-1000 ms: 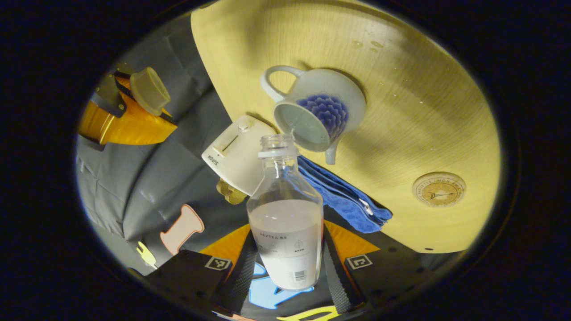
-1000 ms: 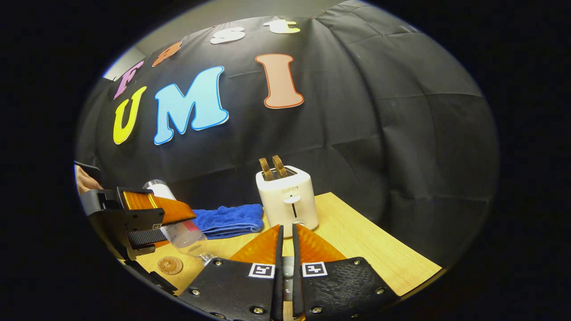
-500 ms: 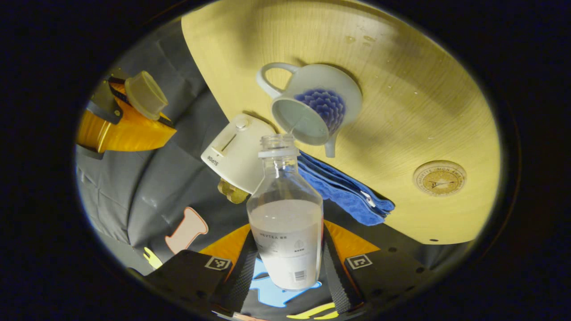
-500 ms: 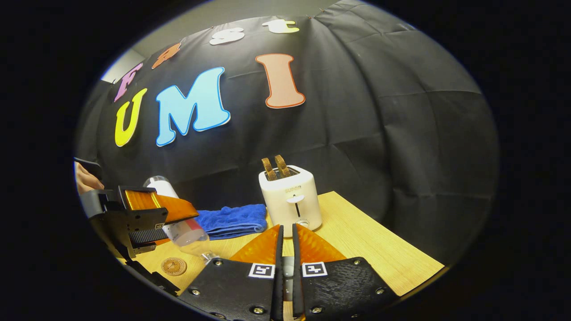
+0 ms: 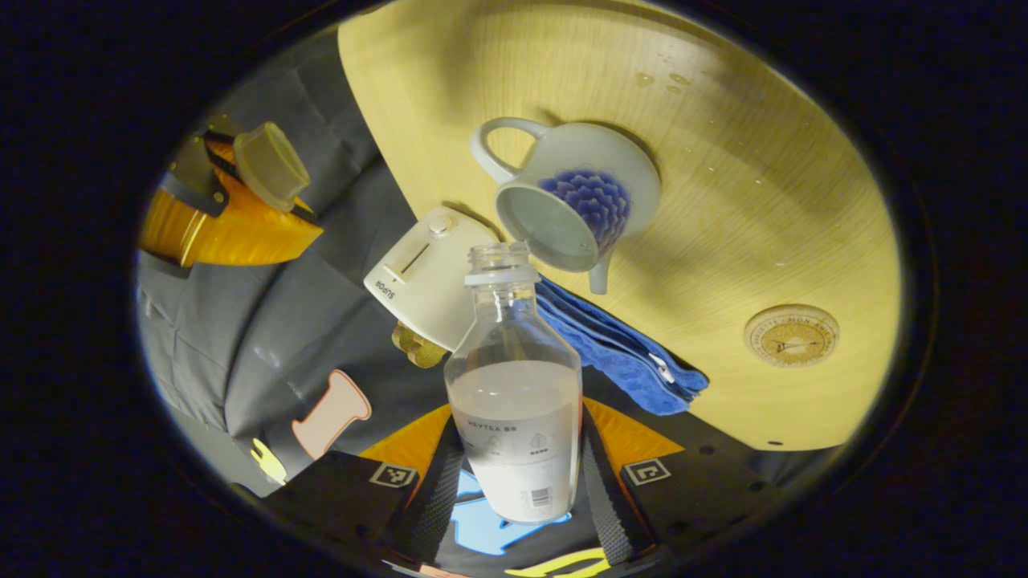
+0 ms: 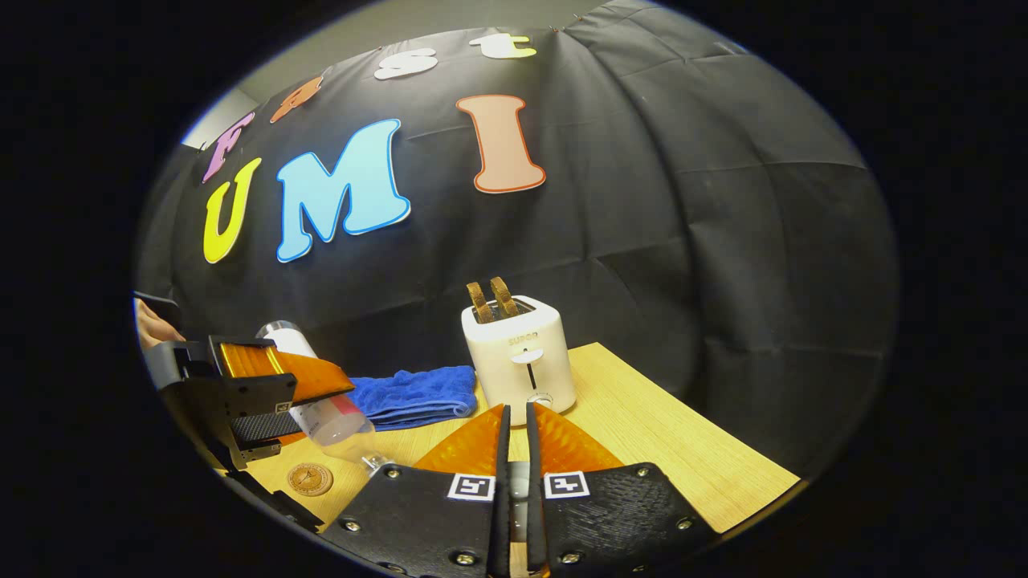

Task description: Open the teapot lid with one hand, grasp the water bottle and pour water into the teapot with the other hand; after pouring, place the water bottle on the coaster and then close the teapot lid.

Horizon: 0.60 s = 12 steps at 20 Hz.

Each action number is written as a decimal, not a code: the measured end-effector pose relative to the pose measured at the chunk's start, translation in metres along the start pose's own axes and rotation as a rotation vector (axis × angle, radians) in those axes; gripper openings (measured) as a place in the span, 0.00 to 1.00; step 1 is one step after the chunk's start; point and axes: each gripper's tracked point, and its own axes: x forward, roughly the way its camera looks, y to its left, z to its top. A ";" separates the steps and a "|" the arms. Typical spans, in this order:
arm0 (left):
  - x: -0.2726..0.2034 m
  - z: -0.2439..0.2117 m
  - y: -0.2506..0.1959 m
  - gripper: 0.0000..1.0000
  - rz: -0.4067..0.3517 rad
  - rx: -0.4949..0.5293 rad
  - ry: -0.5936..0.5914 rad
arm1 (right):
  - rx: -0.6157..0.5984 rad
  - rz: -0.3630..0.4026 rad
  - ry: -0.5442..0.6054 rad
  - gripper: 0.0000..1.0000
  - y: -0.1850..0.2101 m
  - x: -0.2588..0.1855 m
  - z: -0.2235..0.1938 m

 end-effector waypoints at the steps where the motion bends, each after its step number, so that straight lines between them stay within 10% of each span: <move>1: -0.001 -0.001 -0.004 0.84 0.001 -0.044 -0.006 | 0.003 -0.009 -0.007 0.08 -0.003 -0.001 0.002; 12: -0.018 -0.040 -0.077 0.84 -0.012 -0.757 -0.036 | 0.001 -0.009 0.000 0.08 0.005 0.003 -0.002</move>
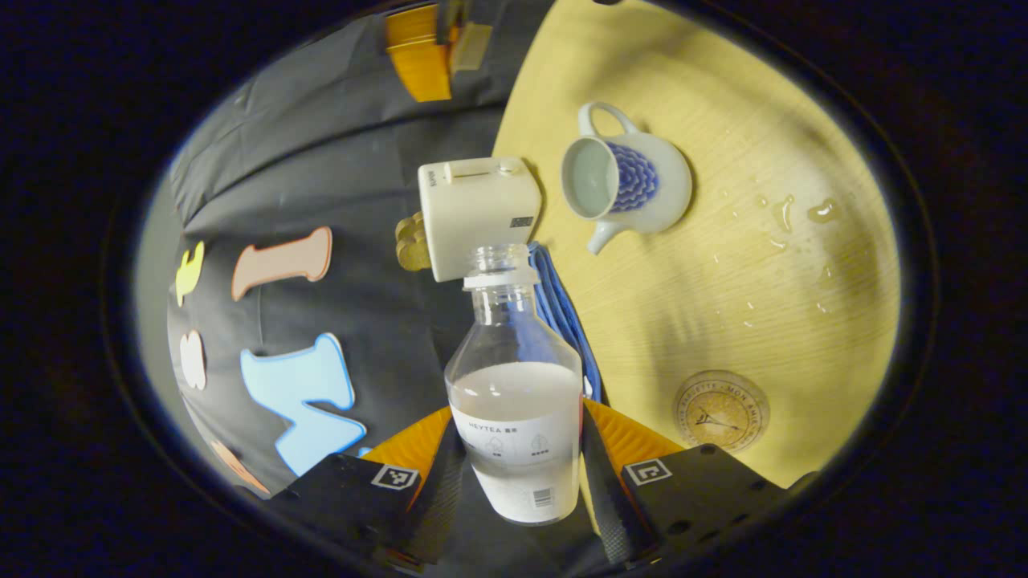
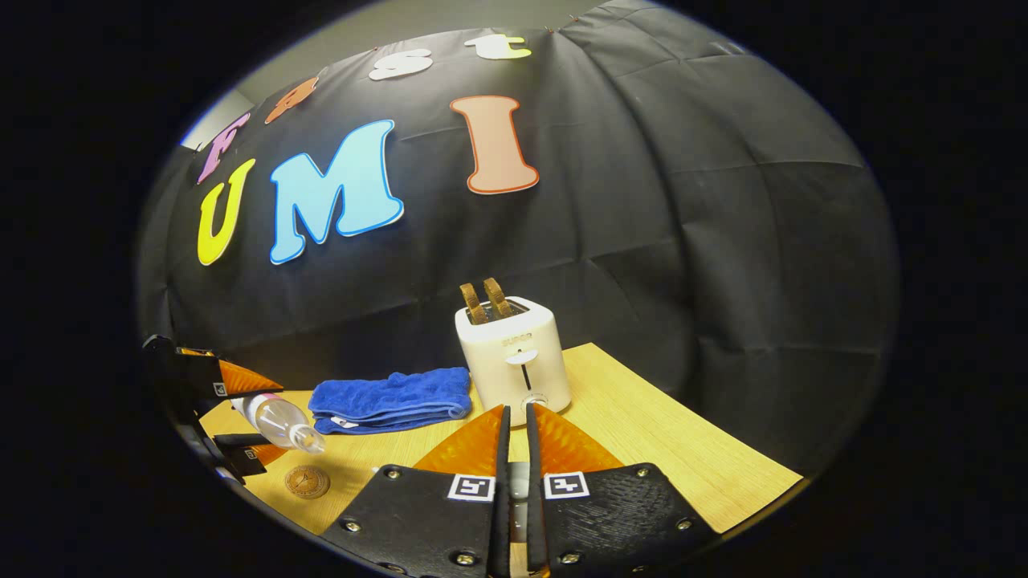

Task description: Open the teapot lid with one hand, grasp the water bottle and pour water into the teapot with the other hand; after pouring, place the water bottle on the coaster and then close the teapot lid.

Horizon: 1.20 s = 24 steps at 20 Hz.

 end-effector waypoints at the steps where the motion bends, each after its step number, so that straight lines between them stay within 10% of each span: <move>1: -0.003 -0.006 -0.004 0.85 -0.011 -0.100 0.004 | -0.006 0.004 0.002 0.08 0.003 0.001 -0.001; 16: -0.002 0.007 -0.027 0.84 0.082 -1.239 -0.123 | -0.045 0.050 0.029 0.08 0.026 0.006 -0.013; 24: 0.003 -0.020 -0.036 0.83 0.135 -1.543 -0.134 | -0.037 0.064 0.038 0.08 0.030 0.007 -0.016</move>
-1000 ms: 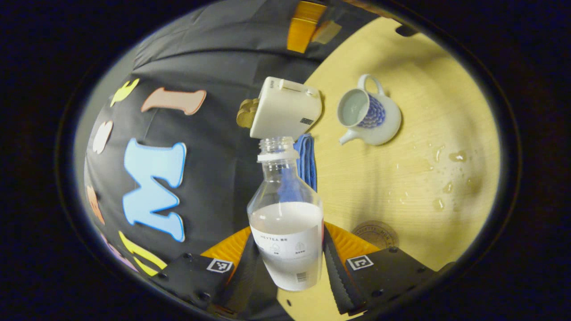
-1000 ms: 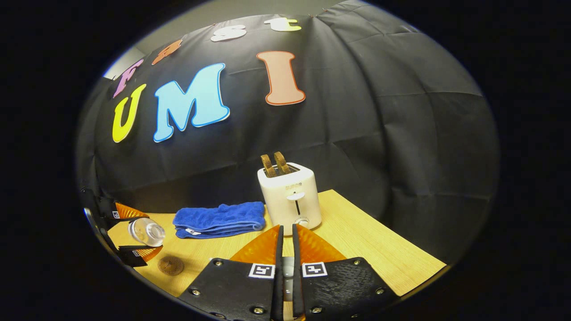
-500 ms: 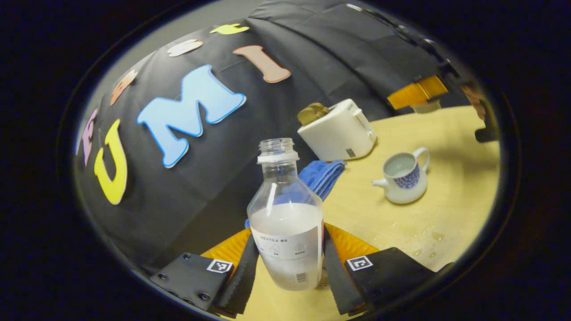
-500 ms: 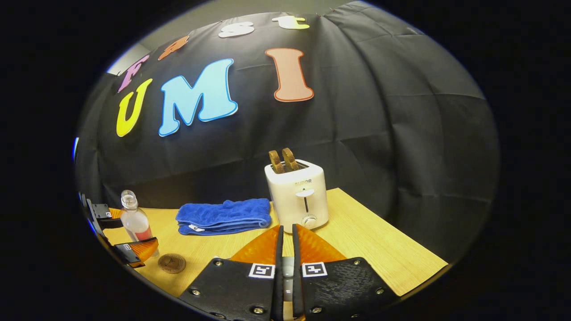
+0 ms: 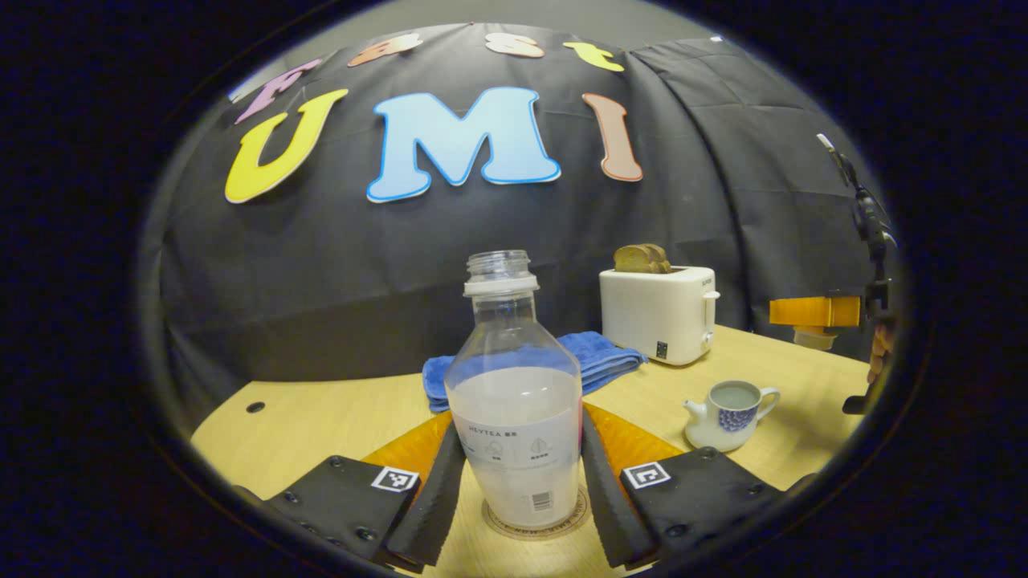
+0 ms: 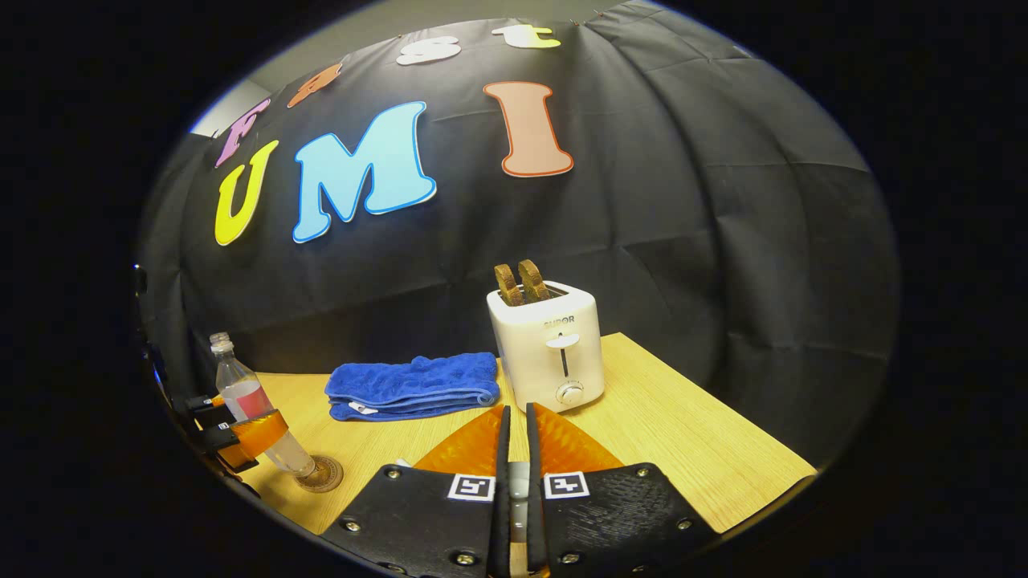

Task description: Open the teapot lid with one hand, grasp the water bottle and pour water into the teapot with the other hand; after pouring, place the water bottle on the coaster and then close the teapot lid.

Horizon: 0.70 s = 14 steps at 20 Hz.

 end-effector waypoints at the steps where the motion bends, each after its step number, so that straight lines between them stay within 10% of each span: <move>1: 0.002 -0.005 0.001 0.83 0.003 -0.022 0.001 | -0.002 0.000 0.000 0.08 0.000 0.000 0.001; 14: 0.014 -0.016 0.003 0.87 0.019 -0.006 0.009 | -0.028 0.023 0.014 0.08 0.013 0.007 -0.008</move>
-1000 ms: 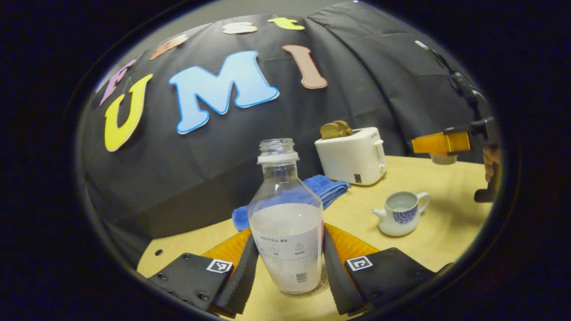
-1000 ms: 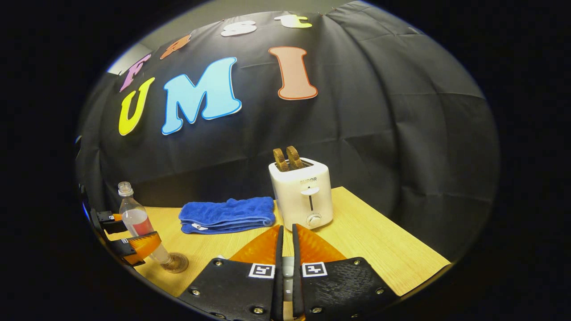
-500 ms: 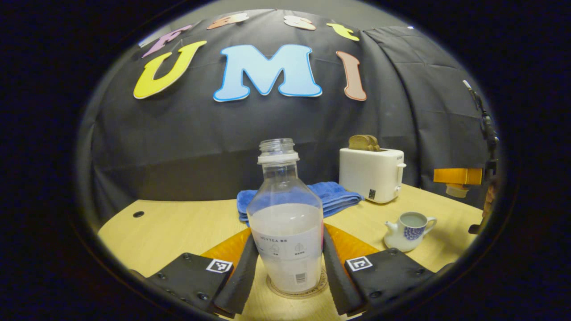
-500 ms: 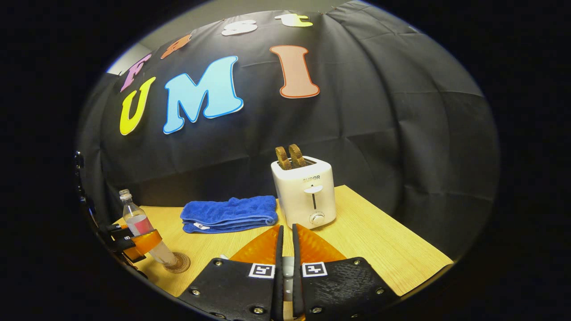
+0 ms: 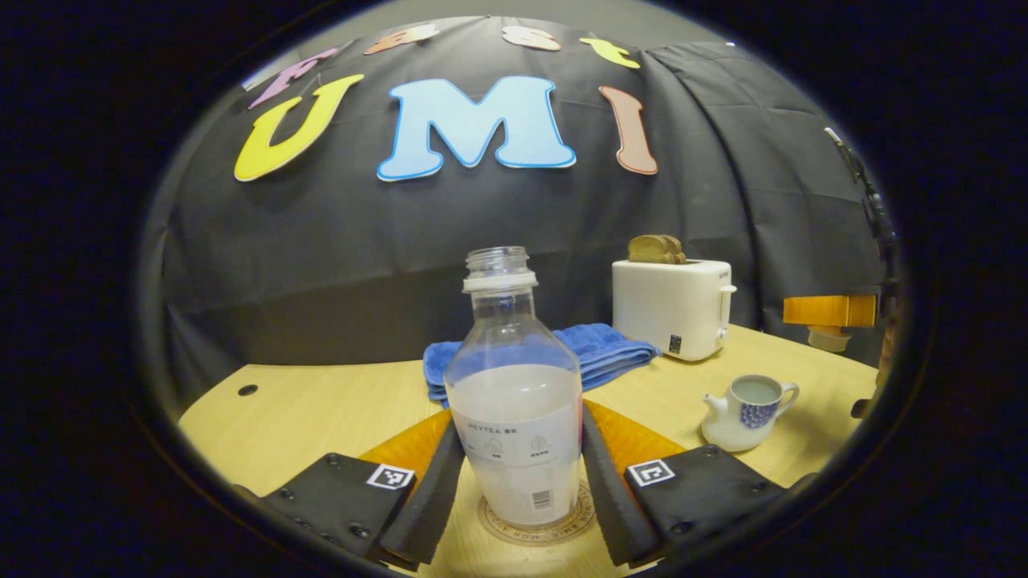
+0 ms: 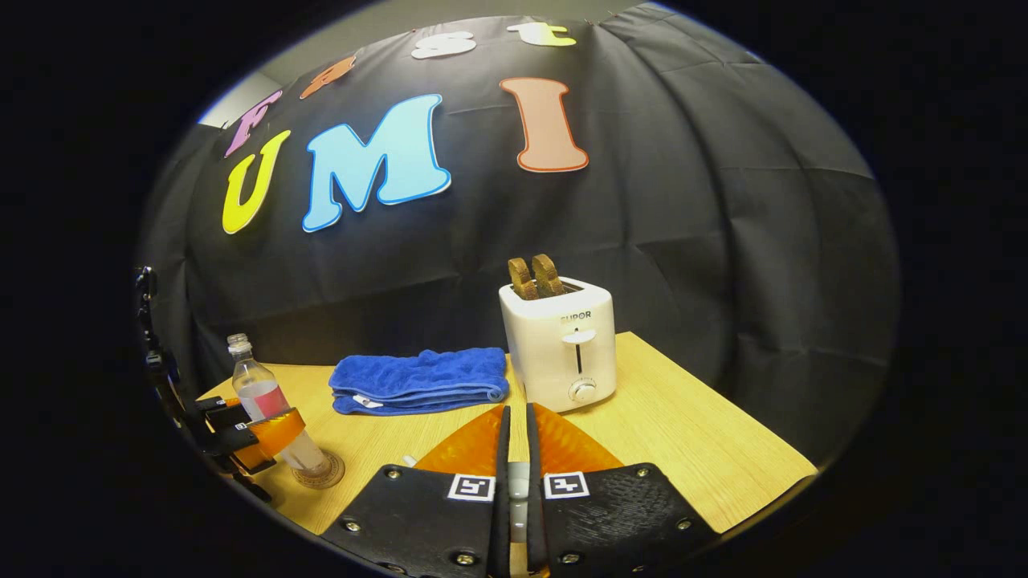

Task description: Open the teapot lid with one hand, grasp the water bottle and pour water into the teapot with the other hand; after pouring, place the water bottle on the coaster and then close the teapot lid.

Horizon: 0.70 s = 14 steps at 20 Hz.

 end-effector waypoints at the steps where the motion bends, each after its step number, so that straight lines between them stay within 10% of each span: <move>1: 0.000 0.001 0.000 0.89 0.001 0.001 -0.001 | 0.000 0.000 0.002 0.08 0.000 0.001 0.000; 14: -0.017 0.013 0.005 1.00 0.005 -0.025 -0.047 | -0.033 0.063 -0.050 0.08 0.034 0.009 -0.002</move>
